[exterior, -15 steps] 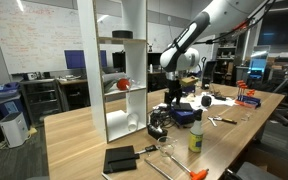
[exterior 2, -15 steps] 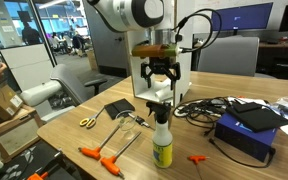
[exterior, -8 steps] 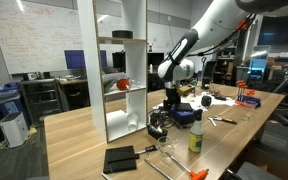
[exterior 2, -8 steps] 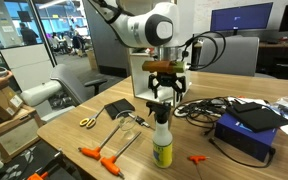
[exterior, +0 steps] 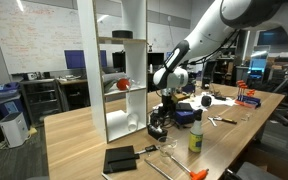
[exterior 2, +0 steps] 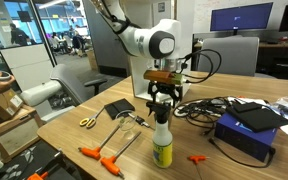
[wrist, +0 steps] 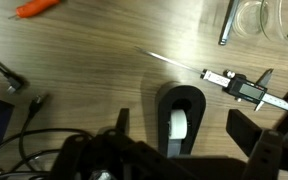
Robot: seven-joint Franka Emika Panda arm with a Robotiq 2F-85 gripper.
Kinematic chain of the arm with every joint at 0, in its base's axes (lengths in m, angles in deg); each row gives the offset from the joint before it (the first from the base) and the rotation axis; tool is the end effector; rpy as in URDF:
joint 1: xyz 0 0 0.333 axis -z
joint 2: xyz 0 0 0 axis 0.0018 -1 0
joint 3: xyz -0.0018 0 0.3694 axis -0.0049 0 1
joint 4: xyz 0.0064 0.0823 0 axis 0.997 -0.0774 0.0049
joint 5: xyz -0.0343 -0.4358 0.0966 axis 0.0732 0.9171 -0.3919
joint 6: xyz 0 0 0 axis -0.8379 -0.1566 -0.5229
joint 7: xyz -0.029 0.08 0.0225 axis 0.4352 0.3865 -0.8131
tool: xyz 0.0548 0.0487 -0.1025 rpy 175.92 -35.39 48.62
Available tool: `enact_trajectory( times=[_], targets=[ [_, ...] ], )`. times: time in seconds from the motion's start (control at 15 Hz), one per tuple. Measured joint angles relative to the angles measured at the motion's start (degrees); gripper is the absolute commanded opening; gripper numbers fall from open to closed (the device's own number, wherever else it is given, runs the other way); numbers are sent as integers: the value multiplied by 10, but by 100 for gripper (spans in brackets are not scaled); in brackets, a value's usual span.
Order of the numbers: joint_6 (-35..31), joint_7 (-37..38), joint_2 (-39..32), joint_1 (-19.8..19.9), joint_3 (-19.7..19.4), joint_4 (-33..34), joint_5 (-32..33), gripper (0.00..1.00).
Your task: Pick up the object from the table and put it on the first shelve
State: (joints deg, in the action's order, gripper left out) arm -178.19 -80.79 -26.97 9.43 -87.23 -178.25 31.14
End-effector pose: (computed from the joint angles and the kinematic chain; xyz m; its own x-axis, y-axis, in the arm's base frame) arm 0.6598 -0.1269 0.2208 0.9839 0.1638 -0.0718 0.1601 -0.9856 -0.0550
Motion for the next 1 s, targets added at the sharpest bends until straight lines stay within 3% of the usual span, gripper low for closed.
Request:
enact_trajectory(
  times=[1.0],
  targets=[
    [-1,-12,-138,23,49,98,-20,100]
  ],
)
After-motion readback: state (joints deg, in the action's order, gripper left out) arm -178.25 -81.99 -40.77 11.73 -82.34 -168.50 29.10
